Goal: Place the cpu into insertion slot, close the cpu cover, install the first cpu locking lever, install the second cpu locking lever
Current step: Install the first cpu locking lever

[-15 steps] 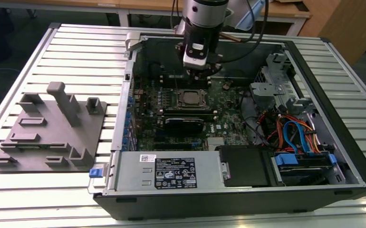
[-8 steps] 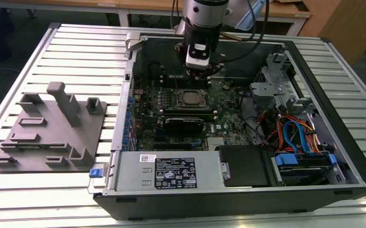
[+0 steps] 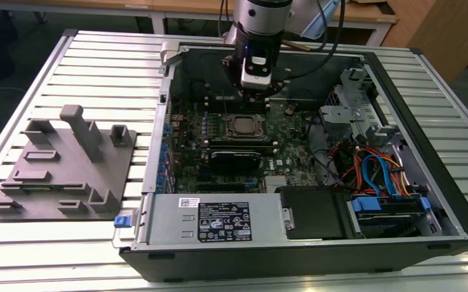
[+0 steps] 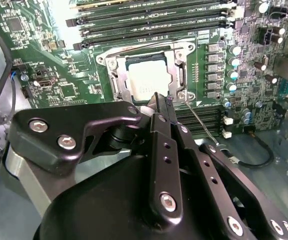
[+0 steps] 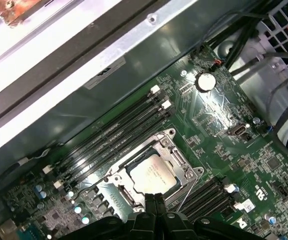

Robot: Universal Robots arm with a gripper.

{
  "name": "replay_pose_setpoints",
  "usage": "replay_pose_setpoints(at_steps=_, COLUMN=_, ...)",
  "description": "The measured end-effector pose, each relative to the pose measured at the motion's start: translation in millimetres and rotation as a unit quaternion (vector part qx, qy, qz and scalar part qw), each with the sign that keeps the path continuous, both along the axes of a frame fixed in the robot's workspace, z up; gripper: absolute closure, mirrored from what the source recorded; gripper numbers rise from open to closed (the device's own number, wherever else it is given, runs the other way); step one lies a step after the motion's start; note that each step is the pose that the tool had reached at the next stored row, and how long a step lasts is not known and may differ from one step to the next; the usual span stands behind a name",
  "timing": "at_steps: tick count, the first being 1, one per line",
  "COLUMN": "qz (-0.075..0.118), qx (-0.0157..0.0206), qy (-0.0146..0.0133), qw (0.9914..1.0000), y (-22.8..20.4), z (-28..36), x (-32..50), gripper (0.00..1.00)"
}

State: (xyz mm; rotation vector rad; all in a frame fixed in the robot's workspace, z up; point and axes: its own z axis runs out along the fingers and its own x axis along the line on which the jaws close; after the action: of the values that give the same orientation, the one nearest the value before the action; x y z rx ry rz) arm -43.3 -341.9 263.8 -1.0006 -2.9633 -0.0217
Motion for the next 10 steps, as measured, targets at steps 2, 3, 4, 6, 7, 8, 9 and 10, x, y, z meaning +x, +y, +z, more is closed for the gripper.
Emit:
replay_pose_setpoints(at_steps=2, qz=0.007, qx=0.0, qy=-0.0001, qw=0.99997, y=0.0, z=0.0, x=-0.2, gripper=0.9)
replay_pose_setpoints(at_steps=3, qz=0.011, qx=0.0, qy=-0.0001, qw=0.99994, y=0.0, z=0.0, x=-0.2, gripper=0.9)
replay_pose_setpoints(at_steps=4, qz=0.015, qx=0.0, qy=-0.0001, qw=0.99989, y=0.0, z=0.0, x=-0.3, gripper=0.9)
replay_pose_setpoints(at_steps=6, qz=0.022, qx=0.0, qy=-0.0001, qw=0.99975, y=0.0, z=0.0, x=-0.3, gripper=0.9)
replay_pose_setpoints(at_steps=7, qz=0.027, qx=0.0, qy=-0.0001, qw=0.99965, y=0.0, z=0.0, x=-0.4, gripper=0.9)
replay_pose_setpoints(at_steps=8, qz=0.031, qx=0.0, qy=-0.0002, qw=0.99953, y=0.0, z=0.0, x=-0.5, gripper=0.9)
replay_pose_setpoints(at_steps=9, qz=0.034, qx=0.0, qy=-0.0004, qw=0.99941, y=0.0, z=0.0, x=-0.6, gripper=0.9)
replay_pose_setpoints(at_steps=10, qz=0.038, qx=0.0, qy=-0.0006, qw=0.99927, y=0.0, z=0.0, x=-0.6, gripper=0.9)
